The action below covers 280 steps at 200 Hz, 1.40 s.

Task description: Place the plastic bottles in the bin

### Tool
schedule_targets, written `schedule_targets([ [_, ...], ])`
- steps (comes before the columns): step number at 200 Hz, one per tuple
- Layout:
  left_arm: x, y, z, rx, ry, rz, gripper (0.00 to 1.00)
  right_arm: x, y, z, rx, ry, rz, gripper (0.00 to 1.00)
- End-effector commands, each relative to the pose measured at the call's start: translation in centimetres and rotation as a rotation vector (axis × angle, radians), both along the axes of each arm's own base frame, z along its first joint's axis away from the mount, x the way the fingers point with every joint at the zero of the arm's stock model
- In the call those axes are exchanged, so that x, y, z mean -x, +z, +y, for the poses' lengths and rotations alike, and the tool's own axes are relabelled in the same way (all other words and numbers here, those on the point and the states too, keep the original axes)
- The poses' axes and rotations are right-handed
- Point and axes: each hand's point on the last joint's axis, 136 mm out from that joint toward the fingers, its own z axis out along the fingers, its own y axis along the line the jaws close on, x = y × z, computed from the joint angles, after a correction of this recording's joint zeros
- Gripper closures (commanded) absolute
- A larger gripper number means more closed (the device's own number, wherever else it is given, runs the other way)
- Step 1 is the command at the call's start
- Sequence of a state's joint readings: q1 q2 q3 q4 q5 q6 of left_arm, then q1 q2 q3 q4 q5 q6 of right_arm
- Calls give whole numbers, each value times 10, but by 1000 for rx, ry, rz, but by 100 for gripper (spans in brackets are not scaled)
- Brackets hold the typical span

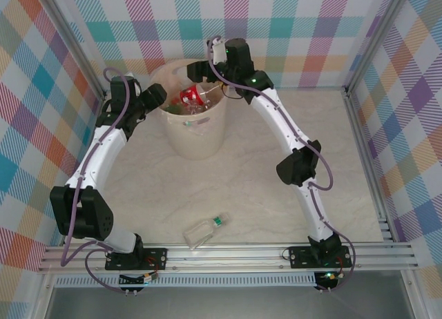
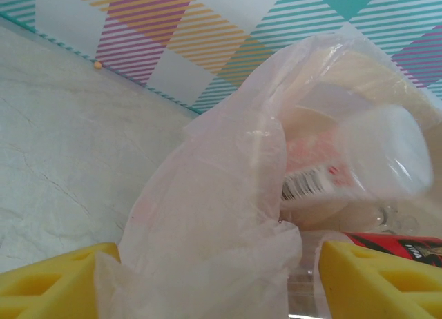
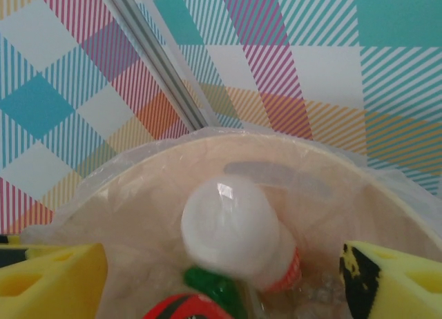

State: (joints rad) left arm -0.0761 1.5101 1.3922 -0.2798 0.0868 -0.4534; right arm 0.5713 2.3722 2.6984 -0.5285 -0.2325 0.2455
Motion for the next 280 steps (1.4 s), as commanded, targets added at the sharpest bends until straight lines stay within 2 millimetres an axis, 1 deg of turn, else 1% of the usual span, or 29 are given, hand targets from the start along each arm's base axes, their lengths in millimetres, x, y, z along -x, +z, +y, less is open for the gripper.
schedule_targets([
  [1,5,28,8,-78,-6,-51,20,39,77,-28,3,-11,-132,9],
  [7,8,35,8,-96,-16,-60,18,47,86,-34,9,-14,-139,9],
  [17,16,48,9,-143,-36,-80,15,58,94,-44,26,-20,-138,8],
  [31,33,68,12,-206,-55,-109,11,73,95,-61,64,-43,-108,8],
  [52,72,96,11,-262,-82,-138,9,92,79,-92,118,-105,-26,8],
  [64,99,105,-2,-300,-131,-141,9,105,56,-109,133,-129,40,8],
  [68,109,104,-8,-311,-156,-133,9,108,47,-115,137,-137,62,8],
  [73,121,103,-17,-325,-191,-123,9,116,40,-124,134,-148,84,8],
  [82,144,94,-35,-339,-267,-89,9,127,19,-137,141,-169,141,8],
  [86,154,89,-46,-344,-313,-78,9,135,11,-144,145,-178,161,8],
  [87,156,88,-46,-346,-313,-73,9,136,9,-145,145,-179,166,8],
  [88,160,86,-51,-347,-334,-71,9,138,6,-147,147,-182,173,8],
  [89,161,85,-51,-349,-333,-70,9,139,3,-149,148,-184,179,8],
  [98,185,68,-71,-367,-427,-34,9,155,-20,-160,162,-204,225,8],
  [100,190,64,-74,-370,-444,-26,9,158,-22,-162,159,-208,229,8],
  [103,197,58,-79,-374,-476,-15,9,163,-34,-166,169,-213,255,8],
  [112,219,36,-94,-373,-563,30,10,179,-59,-176,185,-227,309,8],
  [120,237,15,-103,-359,-627,77,10,193,-81,-185,201,-243,363,8],
  [122,241,13,-105,-351,-642,82,11,197,-86,-187,204,-248,376,8],
  [129,257,-9,-113,-333,-698,133,12,209,-103,-195,217,-265,419,9],
  [145,285,-48,-126,-308,-785,223,13,235,-133,-212,222,-304,508,9],
  [156,301,-67,-135,-307,-841,258,13,248,-148,-222,219,-336,547,9],
  [172,320,-88,-151,-321,-917,292,12,259,-160,-234,198,-379,579,9],
  [184,336,-105,-161,-373,-980,322,11,264,-164,-238,188,-394,587,9],
  [207,363,-146,-169,-482,-1069,417,6,267,-165,-247,173,-421,575,8],
  [224,378,-166,-177,-507,-1116,456,3,268,-163,-250,165,-424,567,8],
  [237,385,-180,-178,-541,-1124,492,1,269,-162,-251,168,-424,563,8],
  [252,387,-195,-172,-616,-1109,517,0,270,-162,-252,170,-422,560,8],
  [280,390,-214,-175,-645,-1103,529,0,271,-161,-253,160,-419,555,8],
])
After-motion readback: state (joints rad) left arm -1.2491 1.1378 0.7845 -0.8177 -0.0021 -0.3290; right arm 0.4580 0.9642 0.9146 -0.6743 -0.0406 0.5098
